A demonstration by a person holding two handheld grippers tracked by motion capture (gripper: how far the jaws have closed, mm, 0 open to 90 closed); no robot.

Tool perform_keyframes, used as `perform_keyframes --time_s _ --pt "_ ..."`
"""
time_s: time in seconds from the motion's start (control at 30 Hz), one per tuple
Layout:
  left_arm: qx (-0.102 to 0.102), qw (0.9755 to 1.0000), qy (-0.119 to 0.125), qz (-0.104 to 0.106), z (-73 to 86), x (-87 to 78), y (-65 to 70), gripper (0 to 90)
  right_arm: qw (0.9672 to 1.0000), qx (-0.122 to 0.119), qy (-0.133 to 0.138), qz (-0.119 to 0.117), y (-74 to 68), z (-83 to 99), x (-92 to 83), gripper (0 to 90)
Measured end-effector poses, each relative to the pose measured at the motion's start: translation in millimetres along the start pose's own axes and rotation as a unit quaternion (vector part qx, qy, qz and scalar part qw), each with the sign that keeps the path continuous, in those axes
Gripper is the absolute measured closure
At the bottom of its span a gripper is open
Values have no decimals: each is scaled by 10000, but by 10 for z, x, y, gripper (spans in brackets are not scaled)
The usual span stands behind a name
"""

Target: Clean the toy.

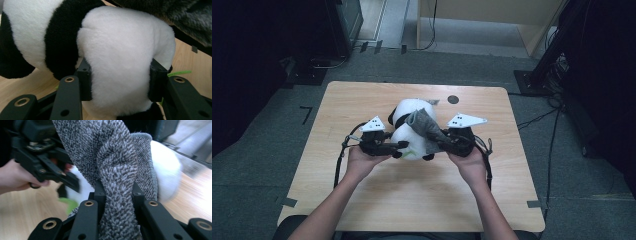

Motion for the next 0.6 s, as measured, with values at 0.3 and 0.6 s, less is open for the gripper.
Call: perform_keyframes --time_s 0.3,0.6 --pt "-152 9998 -34 -81 -5 -22 -47 517 9996 -211 -9 -200 -159 100 217 762" --pt "-539 9984 137 -47 -37 -83 -169 522 9953 -445 -574 -636 -318 264 474 768"
Point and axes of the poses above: each handheld gripper's, and its own axes: x roughly forward along the jaws, z roughly out of its underside, y roughly to its right, the point moved 1 cm from there along x, roughly forward along the jaws, and after that the axes turned 11 degrees about -z, right-handed, at the moved point
